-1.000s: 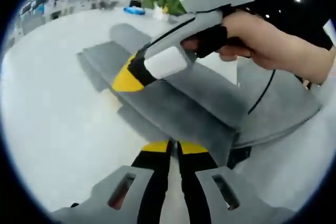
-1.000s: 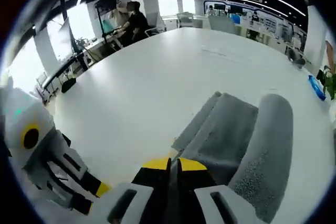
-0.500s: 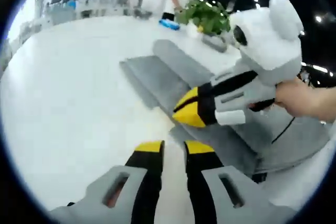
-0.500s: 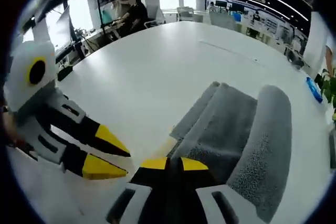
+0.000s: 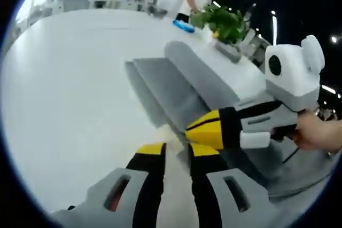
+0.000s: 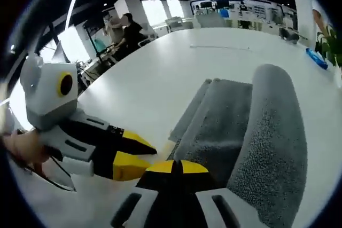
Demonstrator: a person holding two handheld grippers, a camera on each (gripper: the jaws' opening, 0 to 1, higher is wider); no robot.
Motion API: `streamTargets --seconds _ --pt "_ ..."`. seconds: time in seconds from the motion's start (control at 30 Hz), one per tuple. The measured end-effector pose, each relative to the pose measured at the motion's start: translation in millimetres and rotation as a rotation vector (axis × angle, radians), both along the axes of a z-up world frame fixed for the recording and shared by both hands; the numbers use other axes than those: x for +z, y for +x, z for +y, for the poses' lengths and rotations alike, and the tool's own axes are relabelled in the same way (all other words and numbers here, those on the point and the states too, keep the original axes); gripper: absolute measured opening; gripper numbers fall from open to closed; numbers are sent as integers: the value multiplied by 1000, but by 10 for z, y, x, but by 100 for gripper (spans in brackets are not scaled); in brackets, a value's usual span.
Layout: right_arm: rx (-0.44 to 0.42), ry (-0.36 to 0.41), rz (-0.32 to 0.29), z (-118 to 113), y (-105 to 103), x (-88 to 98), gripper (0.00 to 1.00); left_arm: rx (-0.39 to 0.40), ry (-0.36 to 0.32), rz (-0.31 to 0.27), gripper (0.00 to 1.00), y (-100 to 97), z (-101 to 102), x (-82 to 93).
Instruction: Open the folded towel by lifting each exposed corner and separating the folded layers until the towel lies flat within the target outline without major curled edges
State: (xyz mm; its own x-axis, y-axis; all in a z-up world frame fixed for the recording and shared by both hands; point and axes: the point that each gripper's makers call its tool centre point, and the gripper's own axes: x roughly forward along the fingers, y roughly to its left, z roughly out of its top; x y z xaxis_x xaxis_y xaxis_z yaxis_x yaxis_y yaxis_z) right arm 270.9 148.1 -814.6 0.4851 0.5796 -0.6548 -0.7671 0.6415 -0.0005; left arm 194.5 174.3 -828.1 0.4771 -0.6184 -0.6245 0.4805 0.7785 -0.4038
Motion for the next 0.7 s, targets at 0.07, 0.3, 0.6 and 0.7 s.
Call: streamTargets --seconds 0.07,0.3,0.6,0.7 --pt "-49 36 6 -153 9 68 0 3 -8 -1 14 4 -17 11" --pt "-151 53 13 -545 -47 94 0 12 -64 -6 5 46 -100 84" --pt "-206 42 30 -792 -73 34 0 -4 -112 -14 7 39 -173 164" --pt "-220 48 37 -835 -72 30 0 -6 -128 -17 8 34 -185 191"
